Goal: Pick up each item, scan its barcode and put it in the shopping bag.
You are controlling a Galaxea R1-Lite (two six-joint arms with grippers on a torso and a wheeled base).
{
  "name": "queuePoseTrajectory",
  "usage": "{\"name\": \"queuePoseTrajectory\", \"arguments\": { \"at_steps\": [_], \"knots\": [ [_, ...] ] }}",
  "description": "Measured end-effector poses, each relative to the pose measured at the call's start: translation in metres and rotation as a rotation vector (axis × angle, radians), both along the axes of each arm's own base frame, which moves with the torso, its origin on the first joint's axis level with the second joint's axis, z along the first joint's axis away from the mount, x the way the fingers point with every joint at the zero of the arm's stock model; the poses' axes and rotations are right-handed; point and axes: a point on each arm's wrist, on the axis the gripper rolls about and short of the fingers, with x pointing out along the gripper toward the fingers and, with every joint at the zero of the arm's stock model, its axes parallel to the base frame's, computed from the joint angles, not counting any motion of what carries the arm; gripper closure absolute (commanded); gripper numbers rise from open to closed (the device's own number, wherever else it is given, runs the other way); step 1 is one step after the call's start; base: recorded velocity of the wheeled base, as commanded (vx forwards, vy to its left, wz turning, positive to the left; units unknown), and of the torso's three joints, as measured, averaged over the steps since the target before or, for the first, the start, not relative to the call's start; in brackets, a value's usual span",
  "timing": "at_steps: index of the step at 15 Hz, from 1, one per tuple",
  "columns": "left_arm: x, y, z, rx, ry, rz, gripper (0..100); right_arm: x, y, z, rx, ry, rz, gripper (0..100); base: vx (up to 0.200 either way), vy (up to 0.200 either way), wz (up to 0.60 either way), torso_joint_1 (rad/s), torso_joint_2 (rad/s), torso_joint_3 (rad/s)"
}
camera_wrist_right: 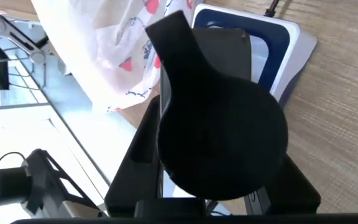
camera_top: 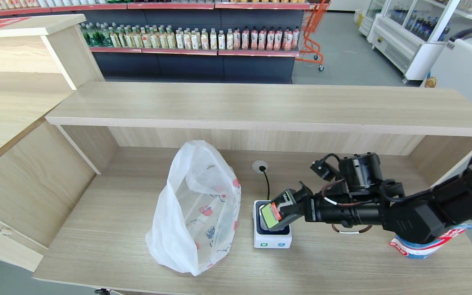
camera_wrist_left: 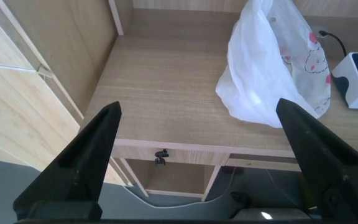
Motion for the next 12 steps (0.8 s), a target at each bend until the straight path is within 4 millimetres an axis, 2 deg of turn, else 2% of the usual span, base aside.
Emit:
{"name": "queuePoseTrajectory", "arguments": {
  "at_steps": [7,12],
  "knots": [
    [0.0,0.0,0.0,0.0,0.0,0.0,0,0.012,0.016,-0.01,-0.022,-0.014,0.025,100,0.0,0.0,0.0,0.0,0.0,0.0],
    [0.0,0.0,0.0,0.0,0.0,0.0,0,0.003,0.01,0.003,-0.008,-0.013,-0.001,100,0.0,0.0,0.0,0.0,0.0,0.0]
  ]
}}
